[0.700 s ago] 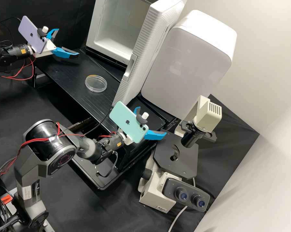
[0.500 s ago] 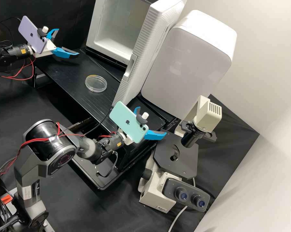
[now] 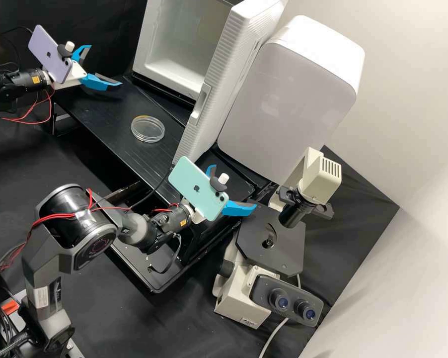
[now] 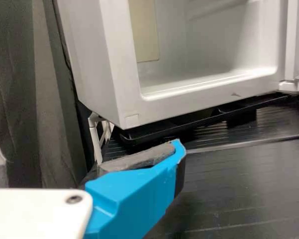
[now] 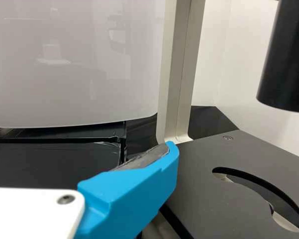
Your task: Place the petri dish in the incubator
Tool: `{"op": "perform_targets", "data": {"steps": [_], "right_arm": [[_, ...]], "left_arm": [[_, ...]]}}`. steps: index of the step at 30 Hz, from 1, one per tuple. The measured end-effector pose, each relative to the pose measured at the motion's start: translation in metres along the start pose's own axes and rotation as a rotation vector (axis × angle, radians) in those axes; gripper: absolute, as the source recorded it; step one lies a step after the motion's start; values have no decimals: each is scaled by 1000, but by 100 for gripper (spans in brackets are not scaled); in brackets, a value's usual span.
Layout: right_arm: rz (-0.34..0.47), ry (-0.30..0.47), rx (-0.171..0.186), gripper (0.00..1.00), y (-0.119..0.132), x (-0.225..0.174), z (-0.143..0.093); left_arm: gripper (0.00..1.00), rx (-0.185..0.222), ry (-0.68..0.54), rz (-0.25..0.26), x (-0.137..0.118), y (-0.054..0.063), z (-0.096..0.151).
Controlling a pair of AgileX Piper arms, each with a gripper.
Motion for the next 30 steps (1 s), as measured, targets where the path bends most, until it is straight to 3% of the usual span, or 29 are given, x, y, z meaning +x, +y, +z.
{"op": "perform_targets", "data": {"steps": [6, 12, 16, 23, 30], "right_arm": [[0, 0, 0, 100, 0, 0, 0], [0, 0, 0, 100, 0, 0, 0], [0, 0, 0, 100, 0, 0, 0], [0, 0, 0, 100, 0, 0, 0], [0, 0, 0, 100, 0, 0, 0]], "left_arm": [[100, -2, -64, -8, -15, 1, 12], [100, -20, -162, 46, -30, 13, 30], [100, -32, -234, 56, -39, 16, 42], [100, -73, -385, 11, -55, 9, 66], [100, -98, -460, -9, -61, 5, 83]]}}
